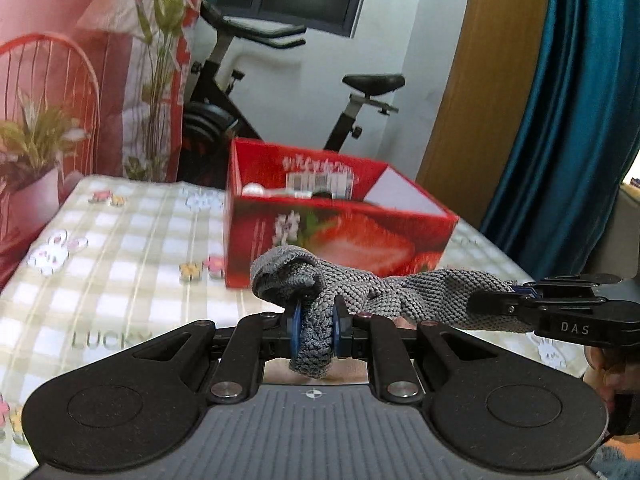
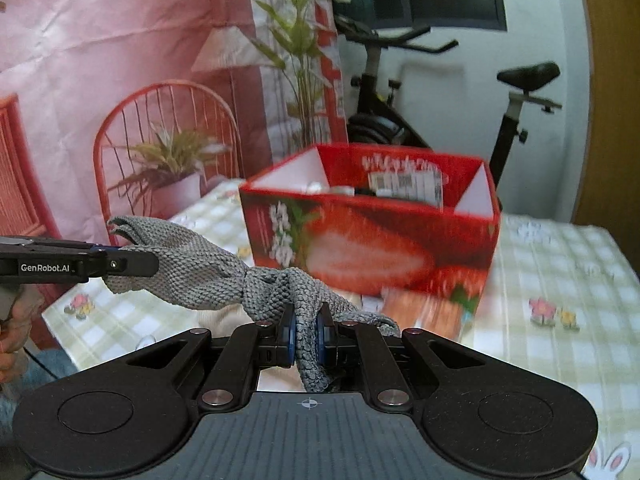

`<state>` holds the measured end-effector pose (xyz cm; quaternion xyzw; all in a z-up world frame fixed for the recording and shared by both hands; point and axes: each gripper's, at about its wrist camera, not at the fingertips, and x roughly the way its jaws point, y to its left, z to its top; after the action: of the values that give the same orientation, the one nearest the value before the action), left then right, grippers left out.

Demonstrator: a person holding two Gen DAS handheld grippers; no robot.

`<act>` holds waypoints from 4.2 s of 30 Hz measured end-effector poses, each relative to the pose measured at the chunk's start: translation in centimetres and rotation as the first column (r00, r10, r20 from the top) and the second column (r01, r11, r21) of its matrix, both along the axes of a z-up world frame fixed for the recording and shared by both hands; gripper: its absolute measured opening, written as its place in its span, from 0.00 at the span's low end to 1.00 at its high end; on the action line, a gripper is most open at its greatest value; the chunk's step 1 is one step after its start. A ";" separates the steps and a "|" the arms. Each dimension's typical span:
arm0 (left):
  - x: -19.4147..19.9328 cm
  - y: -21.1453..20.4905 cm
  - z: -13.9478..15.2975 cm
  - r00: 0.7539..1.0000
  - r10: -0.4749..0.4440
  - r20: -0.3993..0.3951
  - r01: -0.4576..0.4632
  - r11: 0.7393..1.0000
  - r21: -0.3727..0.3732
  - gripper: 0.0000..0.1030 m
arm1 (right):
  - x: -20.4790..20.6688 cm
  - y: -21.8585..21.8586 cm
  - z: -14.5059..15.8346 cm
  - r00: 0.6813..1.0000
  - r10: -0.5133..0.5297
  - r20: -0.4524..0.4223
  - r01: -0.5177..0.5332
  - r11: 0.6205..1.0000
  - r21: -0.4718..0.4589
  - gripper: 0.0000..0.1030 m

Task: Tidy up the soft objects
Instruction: 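Lift the grey knit cloth with the left tool and carry it over the box, then open the left tool to release the grey cloth into the box and withdraw, then grasp the beige knit cloth on the table with the left tool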

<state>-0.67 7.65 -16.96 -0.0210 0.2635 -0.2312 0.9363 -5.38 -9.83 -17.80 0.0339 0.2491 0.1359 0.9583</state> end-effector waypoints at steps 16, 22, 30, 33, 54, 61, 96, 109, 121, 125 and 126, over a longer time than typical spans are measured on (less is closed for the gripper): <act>9.9 -3.9 6.7 0.994 0.026 0.110 -0.021 0.999 -0.044 0.15 | 9.5 -4.6 7.2 0.985 -0.065 0.162 0.067 0.998 -0.011 0.09; 15.9 -6.4 6.9 0.995 0.052 0.087 -0.051 0.999 -0.012 0.15 | 15.9 -6.2 7.6 0.985 -0.094 0.146 0.098 0.995 -0.021 0.09; 22.9 -8.0 5.1 0.996 0.086 0.014 -0.086 0.996 0.011 0.15 | 24.4 -7.4 6.2 0.992 -0.120 0.044 0.123 0.990 -0.070 0.09; 24.9 -8.2 3.9 0.996 0.082 -0.018 -0.082 0.996 0.030 0.15 | 26.7 -7.2 5.1 0.992 -0.128 0.004 0.128 0.987 -0.097 0.09; 26.2 -9.0 3.0 0.997 -0.005 -0.076 0.012 0.995 0.101 0.81 | 30.6 -5.7 2.8 0.977 -0.155 -0.145 0.132 0.979 -0.156 0.52; 22.7 -9.0 5.3 1.000 0.004 -0.017 -0.001 0.986 0.164 1.00 | 27.0 -6.2 4.8 0.982 -0.163 -0.096 0.155 0.984 -0.087 0.88; 10.1 -3.1 -3.6 0.987 0.119 -0.111 -0.098 0.978 0.183 1.00 | 6.2 -5.2 -5.4 0.951 -0.251 -0.179 0.251 0.968 -0.024 1.00; 10.6 -3.4 -8.1 0.959 0.027 -0.282 0.011 0.991 0.131 0.61 | 5.0 -4.7 -8.2 0.939 -0.227 -0.258 0.234 0.972 -0.005 0.92; 7.1 -2.3 -8.3 0.956 0.063 -0.288 -0.039 0.995 0.088 0.53 | 4.6 -5.2 -8.8 0.919 -0.271 -0.285 0.288 0.957 0.017 0.79; 6.6 -2.3 -8.3 0.958 0.077 -0.275 -0.053 0.994 0.092 0.53 | 4.1 -4.7 -8.7 0.924 -0.263 -0.277 0.279 0.960 0.019 0.74; 6.6 -2.2 -8.2 0.958 0.077 -0.275 -0.054 0.994 0.091 0.53 | 4.1 -4.7 -8.8 0.926 -0.255 -0.279 0.272 0.962 0.022 0.70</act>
<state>5.94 5.41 -25.21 -0.0234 0.4007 -0.1836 0.8973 -1.28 -14.49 -26.55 0.1145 0.3682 0.0074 0.9226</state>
